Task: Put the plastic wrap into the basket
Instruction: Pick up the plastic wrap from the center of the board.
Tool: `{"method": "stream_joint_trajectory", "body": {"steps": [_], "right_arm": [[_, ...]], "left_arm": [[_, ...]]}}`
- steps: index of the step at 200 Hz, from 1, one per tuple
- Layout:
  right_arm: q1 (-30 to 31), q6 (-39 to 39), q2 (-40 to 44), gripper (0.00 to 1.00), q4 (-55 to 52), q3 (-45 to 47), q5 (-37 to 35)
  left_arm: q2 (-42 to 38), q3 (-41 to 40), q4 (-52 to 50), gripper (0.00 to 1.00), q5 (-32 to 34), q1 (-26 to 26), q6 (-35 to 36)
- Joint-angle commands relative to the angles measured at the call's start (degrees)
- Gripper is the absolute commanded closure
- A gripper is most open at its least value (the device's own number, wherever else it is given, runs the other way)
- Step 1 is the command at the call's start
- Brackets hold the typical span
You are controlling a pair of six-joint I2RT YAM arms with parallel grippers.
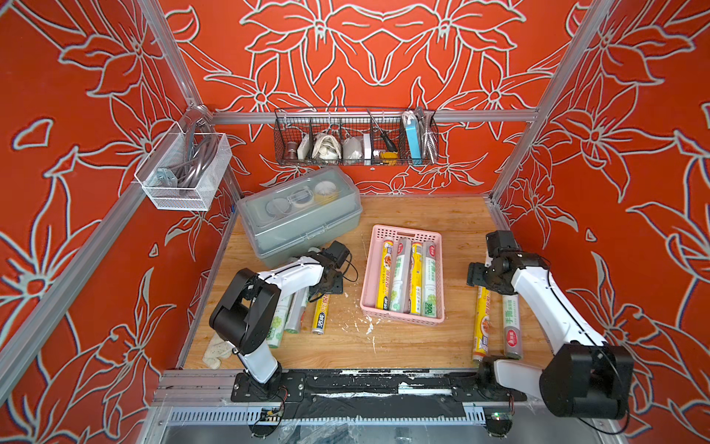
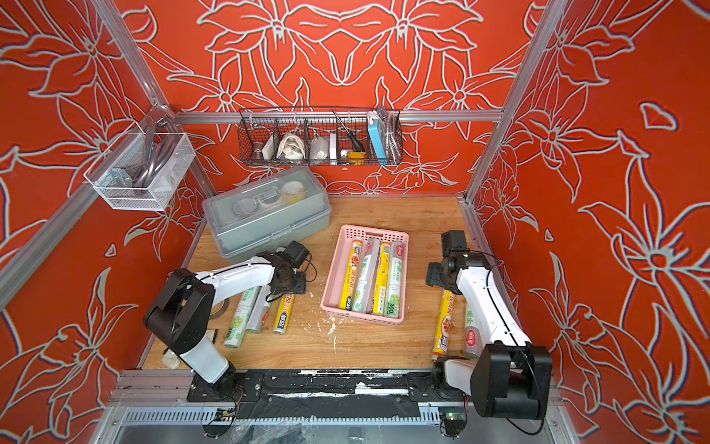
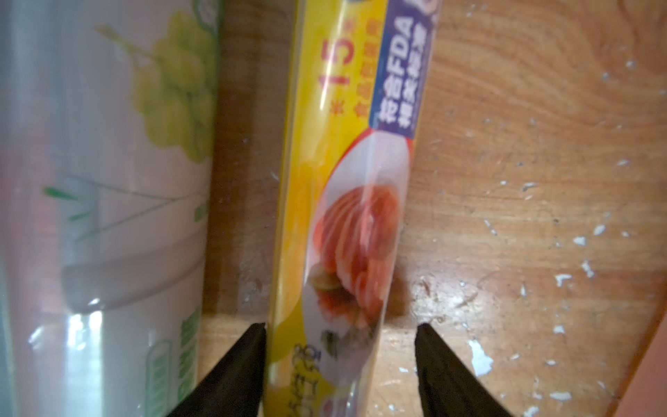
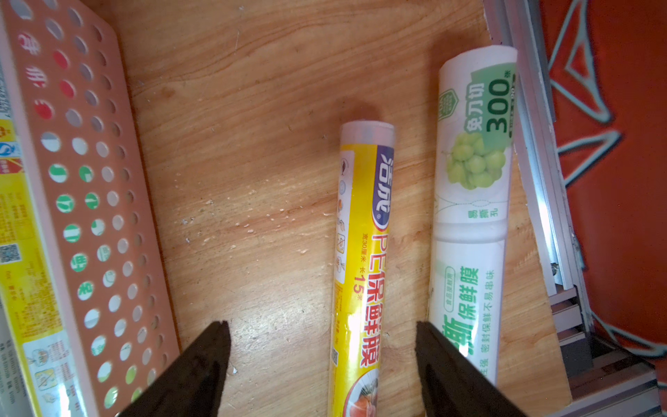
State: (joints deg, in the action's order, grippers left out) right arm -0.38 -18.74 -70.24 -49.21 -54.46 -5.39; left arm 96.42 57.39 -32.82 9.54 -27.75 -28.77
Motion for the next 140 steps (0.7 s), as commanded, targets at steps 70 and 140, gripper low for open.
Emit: {"method": "stream_joint_trajectory", "body": {"steps": [70,140], "right_arm": [[-0.3,0.3,0.7,0.19,-0.4,-0.6,0.9],[-0.4,0.2,0.7,0.19,-0.4,-0.4,1.1]], "left_arm": [[1.4,-0.5,0.3,0.36,-1.1,-1.2,-1.5],[1.8,-2.2,2.3,0.43,-2.5,-1.3,-2.1]]}}
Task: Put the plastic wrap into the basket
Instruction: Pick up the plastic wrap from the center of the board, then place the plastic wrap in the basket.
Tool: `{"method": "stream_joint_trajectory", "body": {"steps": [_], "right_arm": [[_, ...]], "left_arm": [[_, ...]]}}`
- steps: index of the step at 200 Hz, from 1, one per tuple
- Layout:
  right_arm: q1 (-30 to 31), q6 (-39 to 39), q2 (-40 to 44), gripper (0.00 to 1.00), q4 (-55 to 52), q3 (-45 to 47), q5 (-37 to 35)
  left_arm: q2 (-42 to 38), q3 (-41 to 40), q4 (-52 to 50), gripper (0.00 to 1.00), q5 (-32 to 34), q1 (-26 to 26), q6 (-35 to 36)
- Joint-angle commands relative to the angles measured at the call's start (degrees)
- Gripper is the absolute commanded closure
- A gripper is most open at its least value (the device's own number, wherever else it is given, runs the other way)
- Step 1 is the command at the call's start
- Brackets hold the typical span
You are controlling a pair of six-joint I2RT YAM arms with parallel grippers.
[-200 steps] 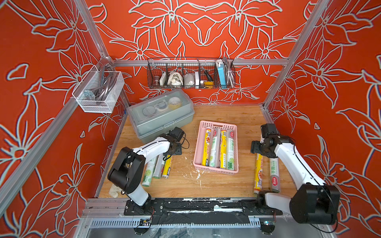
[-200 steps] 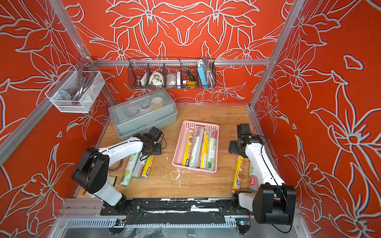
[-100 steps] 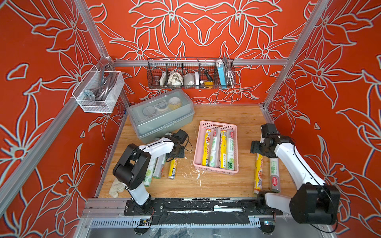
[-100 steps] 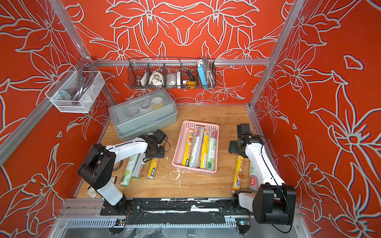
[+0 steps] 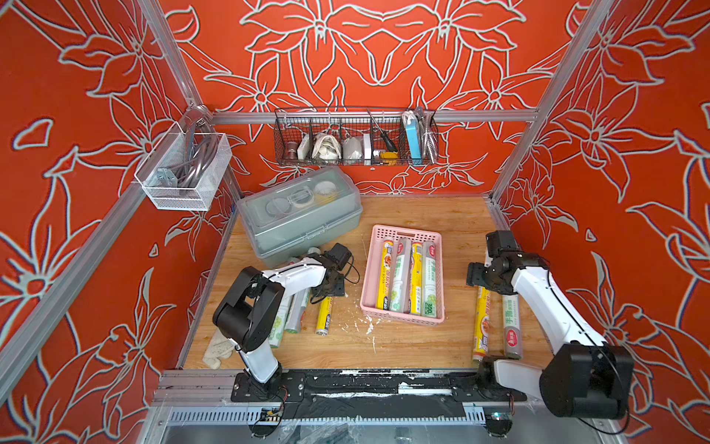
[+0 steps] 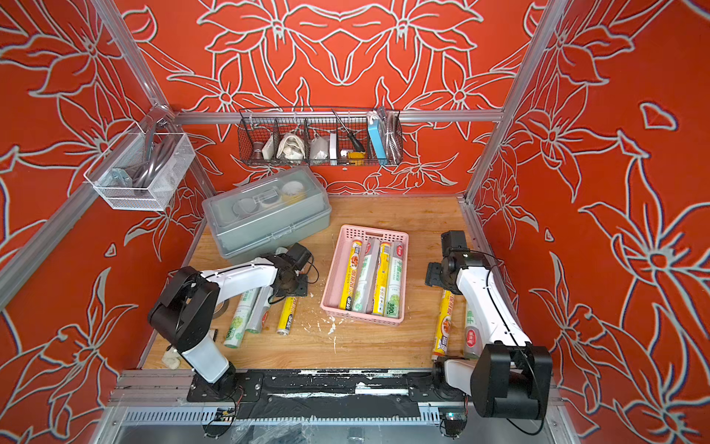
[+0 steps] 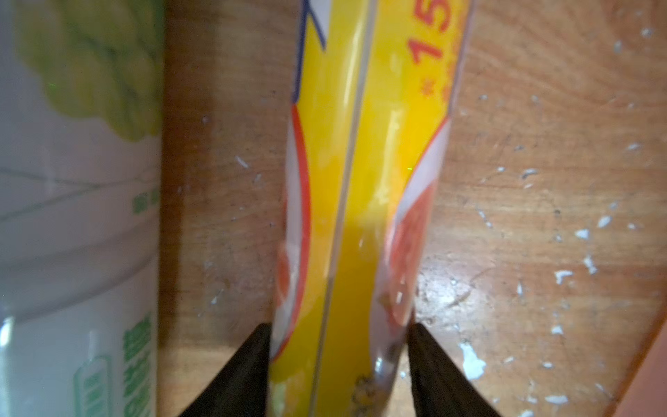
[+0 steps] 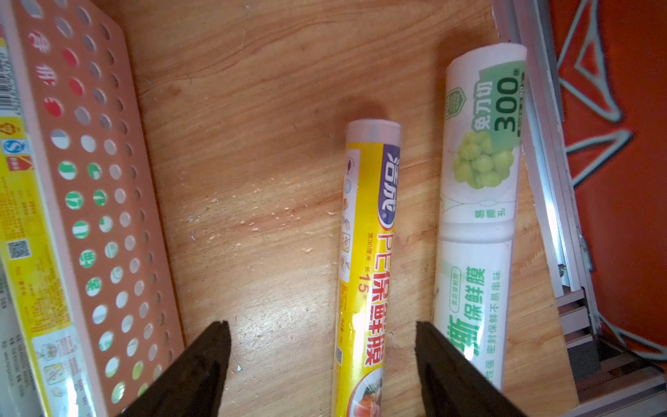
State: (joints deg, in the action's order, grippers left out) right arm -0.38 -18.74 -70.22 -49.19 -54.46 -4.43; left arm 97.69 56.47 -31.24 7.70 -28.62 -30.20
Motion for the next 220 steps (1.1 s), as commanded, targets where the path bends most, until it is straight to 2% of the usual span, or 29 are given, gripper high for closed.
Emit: {"method": "stream_joint_trajectory", "body": {"steps": [1,87,149,191,220], "right_arm": [[-0.4,0.2,0.7,0.19,-0.5,-0.4,0.1],[-0.4,0.1,1.8,0.19,0.5,0.1,2.3],[-0.4,0.2,1.9,0.2,1.0,0.2,3.6],[-0.4,0.2,2.1,0.2,1.0,0.3,4.2],[-0.4,0.1,2.2,0.2,1.1,0.5,4.4]], "left_arm": [[0.6,-1.3,0.7,0.43,-0.7,-0.4,-0.7],[1.5,0.5,-0.8,0.69,-0.3,-0.4,-1.1],[-5.6,9.1,-10.4,0.7,0.8,-1.2,-0.6],[-7.7,20.0,-18.0,0.7,0.9,-3.8,-0.4],[-5.7,28.8,-20.9,0.71,1.1,-6.9,-0.4]]}}
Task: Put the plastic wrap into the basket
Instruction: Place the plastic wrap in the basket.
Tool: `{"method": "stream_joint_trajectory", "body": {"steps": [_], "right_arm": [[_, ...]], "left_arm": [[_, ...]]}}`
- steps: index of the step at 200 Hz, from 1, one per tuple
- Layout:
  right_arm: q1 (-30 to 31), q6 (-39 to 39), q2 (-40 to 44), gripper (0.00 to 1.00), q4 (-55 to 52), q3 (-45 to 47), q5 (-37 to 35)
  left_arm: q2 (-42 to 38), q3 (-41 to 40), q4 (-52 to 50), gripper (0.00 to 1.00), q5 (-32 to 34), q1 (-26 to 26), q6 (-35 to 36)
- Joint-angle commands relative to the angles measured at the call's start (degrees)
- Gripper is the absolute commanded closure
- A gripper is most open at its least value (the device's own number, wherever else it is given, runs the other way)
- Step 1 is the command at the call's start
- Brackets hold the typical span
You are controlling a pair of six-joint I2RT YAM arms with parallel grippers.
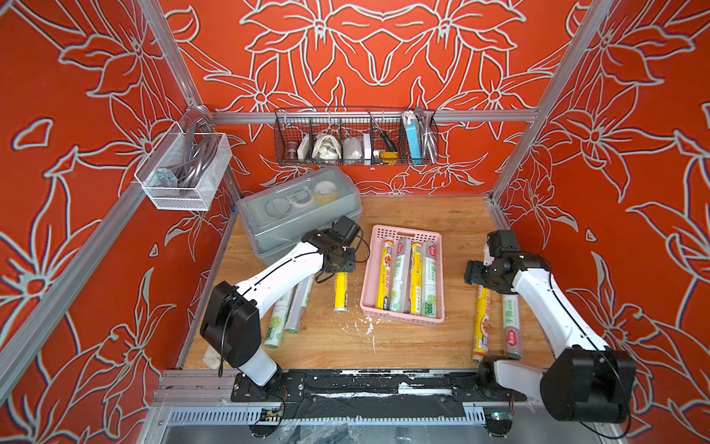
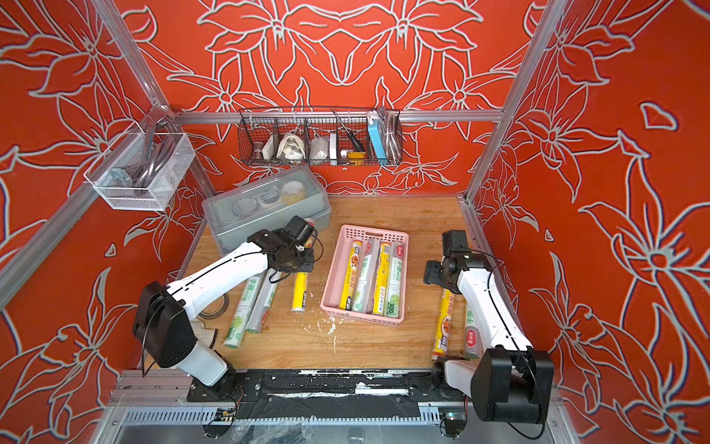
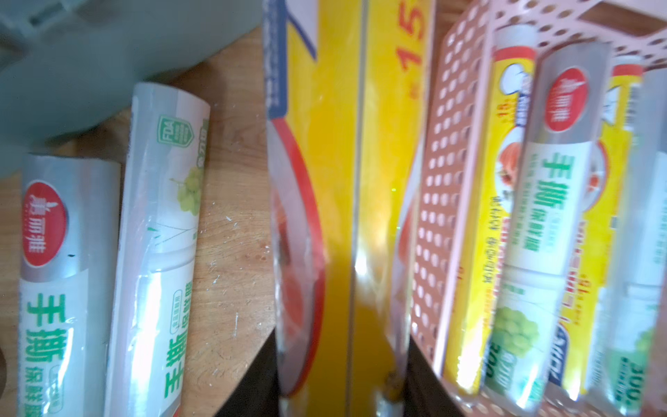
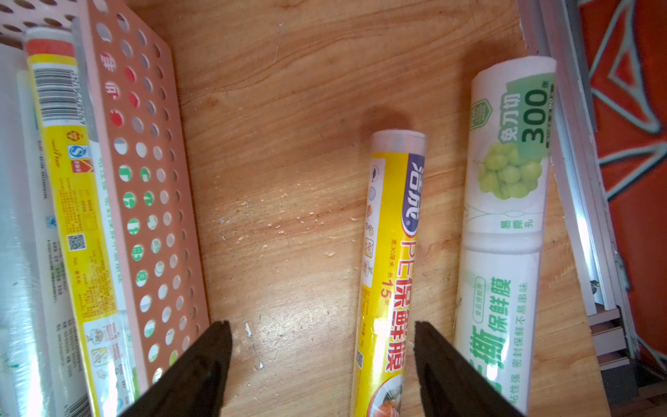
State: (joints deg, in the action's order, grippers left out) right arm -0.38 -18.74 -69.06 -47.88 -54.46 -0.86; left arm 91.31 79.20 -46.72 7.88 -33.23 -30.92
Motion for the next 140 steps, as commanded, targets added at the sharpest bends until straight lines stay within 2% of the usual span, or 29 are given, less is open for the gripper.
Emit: {"method": "stream_joint_trajectory", "body": {"steps": [1,52,140], "right_arm": [[-0.3,0.1,1.0,0.2,-0.2,0.4,0.9],[-0.4,-0.2,1.9,0.21,0.1,0.9,1.7],[-0.3,0.5,2.6,0.22,1.2,1.6,5.0]], "left_arm": [[0.9,6.3,-5.6,0.71,1.0,-2.4,0.4],[10.2,18.4,-6.9,0.71,2.2,-7.7,0.6],[25.5,28.8,-8.2,0.72,3.1,-8.3,2.8]]}}
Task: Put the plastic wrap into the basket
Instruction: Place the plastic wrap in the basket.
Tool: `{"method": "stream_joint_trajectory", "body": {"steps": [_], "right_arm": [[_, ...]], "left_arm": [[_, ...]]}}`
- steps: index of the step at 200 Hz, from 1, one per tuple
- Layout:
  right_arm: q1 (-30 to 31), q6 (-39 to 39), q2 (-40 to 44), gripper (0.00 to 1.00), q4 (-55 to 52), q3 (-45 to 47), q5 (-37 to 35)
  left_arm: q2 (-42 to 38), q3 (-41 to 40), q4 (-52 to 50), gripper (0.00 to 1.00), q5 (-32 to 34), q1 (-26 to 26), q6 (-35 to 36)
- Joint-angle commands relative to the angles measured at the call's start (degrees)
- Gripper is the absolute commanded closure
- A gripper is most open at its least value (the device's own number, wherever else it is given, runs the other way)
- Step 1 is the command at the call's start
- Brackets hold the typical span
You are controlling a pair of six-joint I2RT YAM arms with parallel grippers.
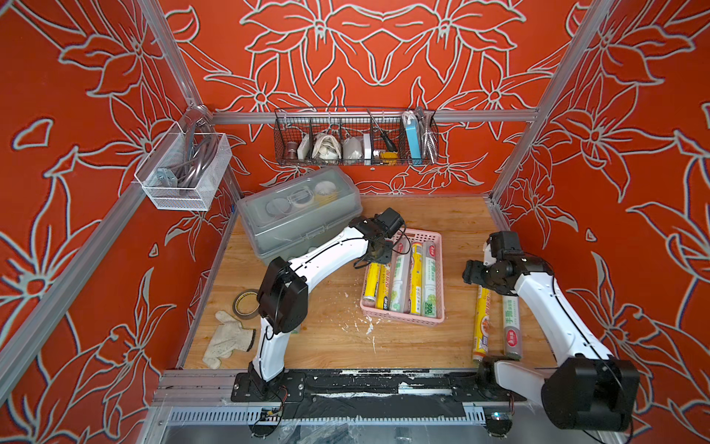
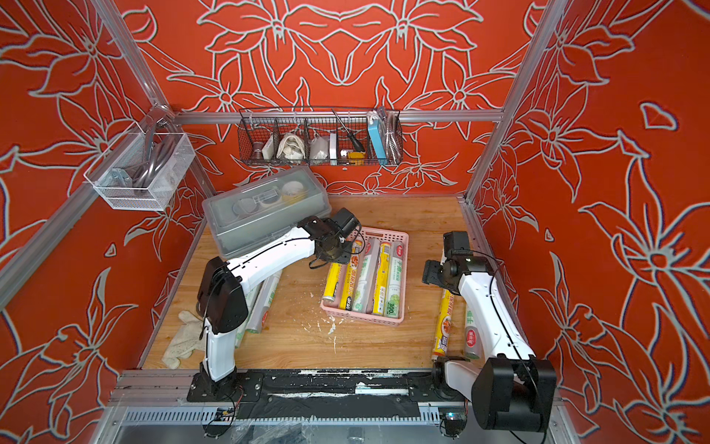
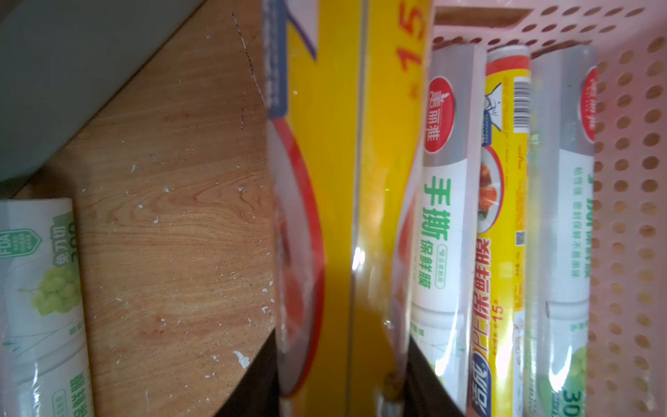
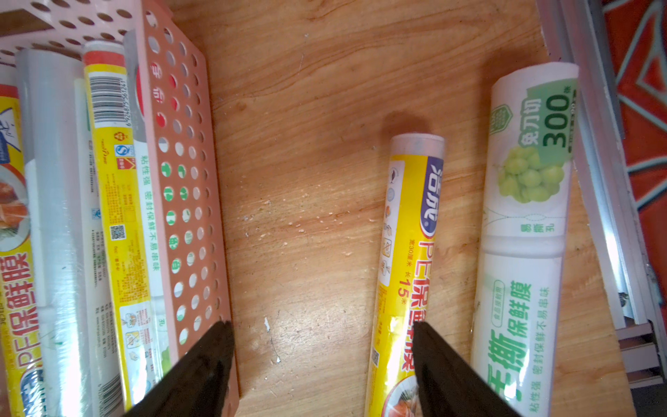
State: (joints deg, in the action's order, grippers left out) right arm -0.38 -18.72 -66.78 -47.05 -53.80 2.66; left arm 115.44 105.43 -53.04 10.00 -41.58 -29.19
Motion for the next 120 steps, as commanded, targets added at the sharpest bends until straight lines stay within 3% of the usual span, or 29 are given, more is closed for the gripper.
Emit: {"method": "stream_joint_trajectory", "body": {"steps": [1,120], "right_arm": [[-0.3,0.4,0.3,0.22,0.4,1.0,1.5],[-0.3,0.7,0.3,0.23,0.4,0.7,2.1]], "left_arm": [[1.5,2.6,-1.8,0.72,1.0,0.0,1.1],[7.4,0.6,-1.1,0.72,0.0,0.1,-1.3]]}}
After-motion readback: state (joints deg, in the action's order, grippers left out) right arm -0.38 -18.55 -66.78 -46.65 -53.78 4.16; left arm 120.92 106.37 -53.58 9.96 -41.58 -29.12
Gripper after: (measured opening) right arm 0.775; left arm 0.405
